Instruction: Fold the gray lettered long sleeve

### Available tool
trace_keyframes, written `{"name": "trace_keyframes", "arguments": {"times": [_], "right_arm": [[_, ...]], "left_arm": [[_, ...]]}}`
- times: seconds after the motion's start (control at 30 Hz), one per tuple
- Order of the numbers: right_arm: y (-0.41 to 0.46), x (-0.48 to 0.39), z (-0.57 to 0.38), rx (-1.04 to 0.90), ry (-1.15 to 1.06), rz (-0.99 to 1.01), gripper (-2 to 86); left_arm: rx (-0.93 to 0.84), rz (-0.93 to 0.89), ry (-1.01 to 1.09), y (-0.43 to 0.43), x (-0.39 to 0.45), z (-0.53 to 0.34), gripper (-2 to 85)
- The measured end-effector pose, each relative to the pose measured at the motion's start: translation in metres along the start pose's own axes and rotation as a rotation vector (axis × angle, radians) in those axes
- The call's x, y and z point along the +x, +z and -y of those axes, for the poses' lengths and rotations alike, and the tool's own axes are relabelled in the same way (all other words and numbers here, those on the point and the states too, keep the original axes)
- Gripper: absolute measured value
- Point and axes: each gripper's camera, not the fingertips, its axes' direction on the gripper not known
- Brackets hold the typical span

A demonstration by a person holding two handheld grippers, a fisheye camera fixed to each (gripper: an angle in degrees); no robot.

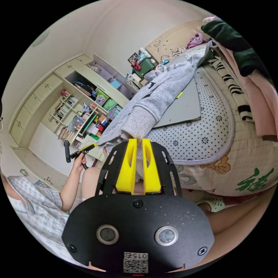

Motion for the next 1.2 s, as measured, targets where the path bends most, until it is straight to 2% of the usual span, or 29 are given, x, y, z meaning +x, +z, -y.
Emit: {"name": "trace_keyframes", "arguments": {"times": [0.13, 0.2, 0.3, 0.4, 0.5, 0.57, 0.73, 0.87, 0.97, 1.2], "right_arm": [[-0.039, -0.015, 0.018, 0.062, -0.036, -0.249, 1.0], [-0.093, -0.027, 0.033, 0.122, -0.095, -0.336, 0.1], [-0.134, -0.056, 0.044, 0.096, -0.208, -0.463, -0.4], [-0.123, -0.079, 0.039, -0.021, -0.31, -0.609, -0.5], [-0.083, -0.075, 0.023, -0.142, -0.362, -0.752, -0.3], [-0.061, -0.063, 0.016, -0.192, -0.345, -0.779, 0.1], [-0.066, -0.05, 0.018, -0.162, -0.269, -0.689, 4.2], [-0.114, -0.031, 0.043, -0.05, -0.144, -0.593, 7.1], [-0.134, -0.003, 0.064, 0.013, -0.058, -0.405, 9.4], [-0.098, 0.032, 0.109, 0.015, 0.056, -0.33, 9.8]], "left_arm": [[0.028, -0.07, -0.041, -0.021, -0.026, 0.005, 0.2], [0.072, -0.151, -0.063, -0.04, -0.041, 0.004, 0.2], [0.146, -0.333, -0.093, -0.077, -0.065, 0.004, 0.2], [0.14, -0.353, -0.019, -0.104, -0.065, 0.011, 0.2], [0.049, -0.286, 0.101, -0.106, -0.05, 0.015, 0.2], [-0.048, -0.25, 0.175, -0.096, -0.041, 0.017, 0.5], [-0.093, -0.209, 0.199, -0.106, -0.053, 0.027, 2.9], [-0.04, -0.429, 0.025, -0.123, -0.115, 0.04, 8.4], [-0.008, -0.52, -0.126, -0.119, -0.154, 0.053, 11.6], [-0.105, -0.699, -0.324, -0.054, -0.186, 0.095, 11.4]]}}
